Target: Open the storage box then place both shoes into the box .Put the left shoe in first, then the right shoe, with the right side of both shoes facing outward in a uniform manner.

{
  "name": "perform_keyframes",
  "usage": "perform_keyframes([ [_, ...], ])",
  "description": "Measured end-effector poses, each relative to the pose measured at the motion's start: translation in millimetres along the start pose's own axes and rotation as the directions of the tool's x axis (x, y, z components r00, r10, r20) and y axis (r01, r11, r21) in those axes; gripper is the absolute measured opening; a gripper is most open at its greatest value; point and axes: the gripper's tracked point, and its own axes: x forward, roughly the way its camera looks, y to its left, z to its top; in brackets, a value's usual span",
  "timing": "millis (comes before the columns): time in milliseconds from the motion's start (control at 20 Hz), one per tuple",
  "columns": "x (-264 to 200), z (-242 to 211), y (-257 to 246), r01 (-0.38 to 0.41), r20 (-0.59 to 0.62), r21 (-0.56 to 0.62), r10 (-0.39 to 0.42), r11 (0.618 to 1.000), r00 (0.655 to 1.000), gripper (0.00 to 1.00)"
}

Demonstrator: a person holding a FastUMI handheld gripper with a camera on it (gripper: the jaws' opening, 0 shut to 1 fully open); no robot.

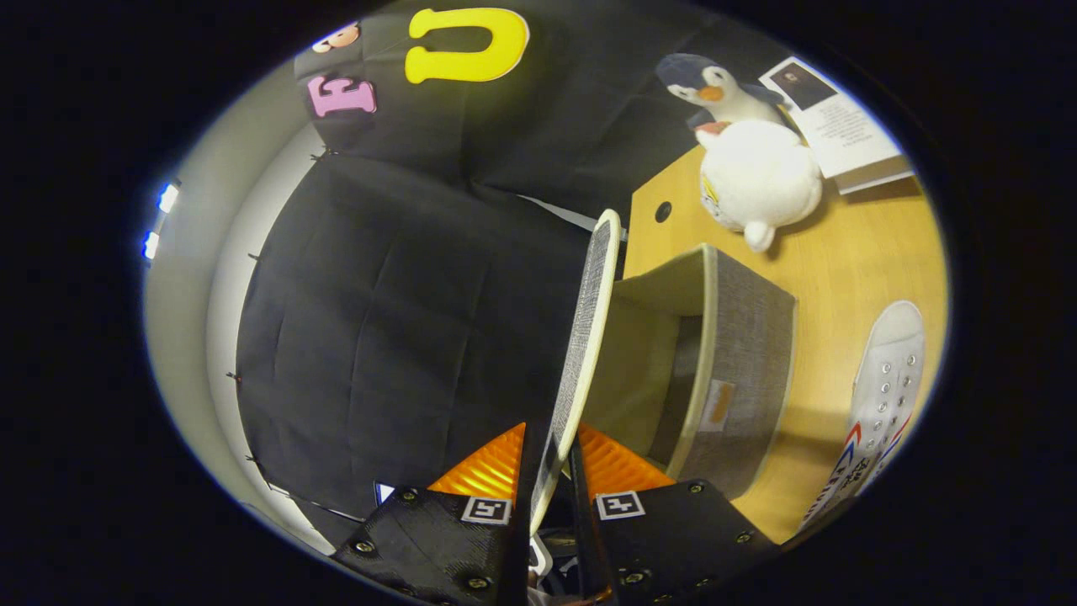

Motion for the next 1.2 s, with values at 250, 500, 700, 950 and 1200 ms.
perform_keyframes([
  [250,27,6,52,-0.02,-0.03,-0.121,0.017,0.992,0.999,0.22],
  [500,66,7,92,-0.028,-0.05,-0.208,0.018,0.978,0.999,0.23],
  [700,107,7,111,-0.013,-0.062,-0.243,-0.003,0.97,0.998,0.23],
  [950,166,4,119,0.026,-0.07,-0.267,-0.046,0.963,0.996,0.23],
  [1200,195,-2,118,0.102,-0.077,-0.383,-0.142,0.918,0.987,0.59],
])
